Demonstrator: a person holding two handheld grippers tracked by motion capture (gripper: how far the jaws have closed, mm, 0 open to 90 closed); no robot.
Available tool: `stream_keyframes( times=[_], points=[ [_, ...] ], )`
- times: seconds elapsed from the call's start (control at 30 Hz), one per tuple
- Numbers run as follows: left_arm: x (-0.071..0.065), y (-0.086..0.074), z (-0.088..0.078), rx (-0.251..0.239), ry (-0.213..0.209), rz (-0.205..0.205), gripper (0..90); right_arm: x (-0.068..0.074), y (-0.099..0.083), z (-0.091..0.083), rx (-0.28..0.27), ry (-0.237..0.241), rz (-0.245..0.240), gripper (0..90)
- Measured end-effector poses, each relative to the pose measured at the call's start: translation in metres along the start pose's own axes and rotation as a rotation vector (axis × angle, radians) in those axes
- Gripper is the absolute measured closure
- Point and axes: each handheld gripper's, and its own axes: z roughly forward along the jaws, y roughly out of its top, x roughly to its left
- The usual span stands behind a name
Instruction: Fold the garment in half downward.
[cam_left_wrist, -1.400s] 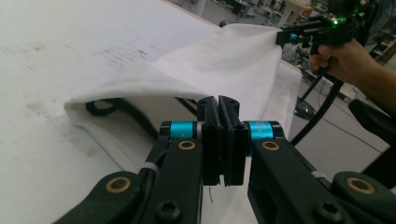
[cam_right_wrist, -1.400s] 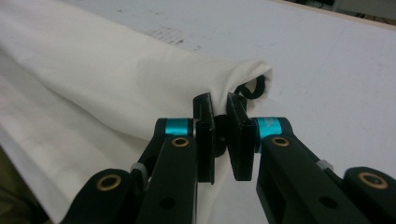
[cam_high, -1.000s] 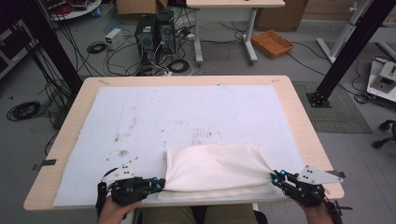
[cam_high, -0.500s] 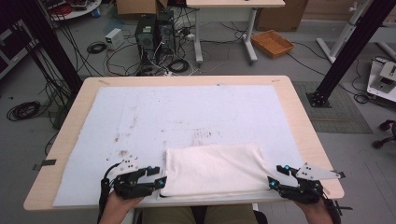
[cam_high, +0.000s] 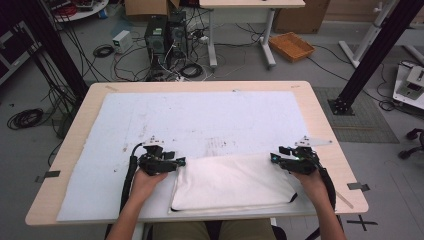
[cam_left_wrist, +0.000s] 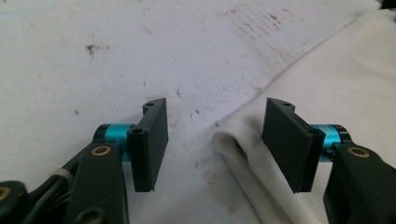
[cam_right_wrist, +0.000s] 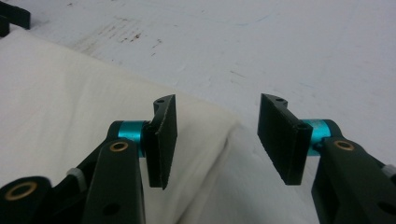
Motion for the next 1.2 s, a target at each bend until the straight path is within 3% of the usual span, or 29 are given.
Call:
stream_keyframes(
  times=[0.03,0.07,0.1,0.13,0.17,0.2,0.23,0.3,0.4,0.43,0.57,0.63,0.7,0.77,0.83,0.93,0.97,1.0,1.03,1.1,1.13,1.17,1.2],
  points=[
    [0.0,0.0,0.0,0.008,-0.004,0.017,47.8,-0.003,0.0,0.006,0.026,-0.003,-0.003,50.7],
    [-0.001,-0.001,0.0,0.016,-0.014,0.034,58.8,-0.005,0.0,0.01,0.057,0.002,0.007,54.9],
    [-0.004,-0.001,0.0,0.012,-0.03,0.07,77.3,-0.004,0.001,0.011,0.068,0.022,-0.007,67.4],
    [-0.005,-0.001,0.0,0.008,-0.032,0.075,84.2,-0.002,0.0,0.01,0.073,0.038,-0.034,71.5],
    [-0.005,-0.001,0.0,0.008,-0.032,0.075,85.6,0.002,-0.001,0.01,0.078,0.034,-0.061,77.6],
    [-0.005,-0.001,0.0,0.009,-0.035,0.074,85.6,0.002,-0.001,0.01,0.078,0.034,-0.061,77.6],
    [-0.004,-0.001,0.0,0.007,-0.038,0.064,86.3,0.006,-0.001,0.009,0.083,0.039,-0.099,84.3],
    [-0.001,0.001,-0.001,-0.024,-0.033,0.026,86.6,0.005,0.0,0.007,0.064,0.013,-0.096,85.3],
    [0.0,0.006,-0.001,-0.051,-0.016,0.019,86.7,0.002,0.002,0.002,0.011,-0.019,-0.081,85.5],
    [0.003,0.012,0.0,-0.079,-0.011,0.0,86.7,-0.001,0.004,-0.003,-0.029,-0.075,-0.082,85.5],
    [0.006,0.023,0.004,-0.127,-0.002,-0.014,86.7,-0.005,0.008,-0.003,-0.061,-0.157,-0.071,85.4],
    [0.005,0.028,0.008,-0.144,0.007,-0.007,86.6,-0.006,0.009,-0.003,-0.064,-0.169,-0.069,85.4],
    [0.004,0.036,0.017,-0.155,0.028,-0.007,86.6,-0.01,0.015,0.0,-0.063,-0.229,-0.081,85.4],
    [0.006,0.042,0.021,-0.163,0.035,-0.019,86.6,-0.014,0.019,0.003,-0.068,-0.252,-0.068,85.4],
    [0.006,0.045,0.028,-0.16,0.046,-0.027,86.5,-0.016,0.02,0.006,-0.069,-0.252,-0.039,85.2],
    [0.006,0.044,0.033,-0.144,0.055,-0.01,83.8,-0.016,0.019,0.009,-0.055,-0.261,-0.05,84.6],
    [0.005,0.043,0.035,-0.139,0.063,-0.016,83.8,-0.016,0.018,0.01,-0.049,-0.267,-0.056,82.3],
    [0.006,0.043,0.035,-0.129,0.069,-0.036,73.5,-0.015,0.018,0.009,-0.048,-0.278,-0.059,74.9],
    [0.007,0.041,0.03,-0.114,0.069,-0.071,56.9,-0.015,0.018,0.006,-0.064,-0.298,-0.038,57.6],
    [0.004,0.039,0.024,-0.125,0.068,-0.058,57.1,-0.015,0.018,-0.004,-0.084,-0.274,0.007,49.3],
    [0.001,0.037,0.017,-0.131,0.061,-0.045,57.1,-0.015,0.018,-0.004,-0.084,-0.274,0.007,49.3],
    [-0.003,0.034,0.011,-0.134,0.041,-0.036,57.3,-0.012,0.014,-0.017,-0.133,-0.222,0.033,48.7],
    [-0.007,0.03,0.004,-0.131,0.025,-0.014,57.3,-0.012,0.014,-0.017,-0.133,-0.222,0.033,48.7]
  ],
)
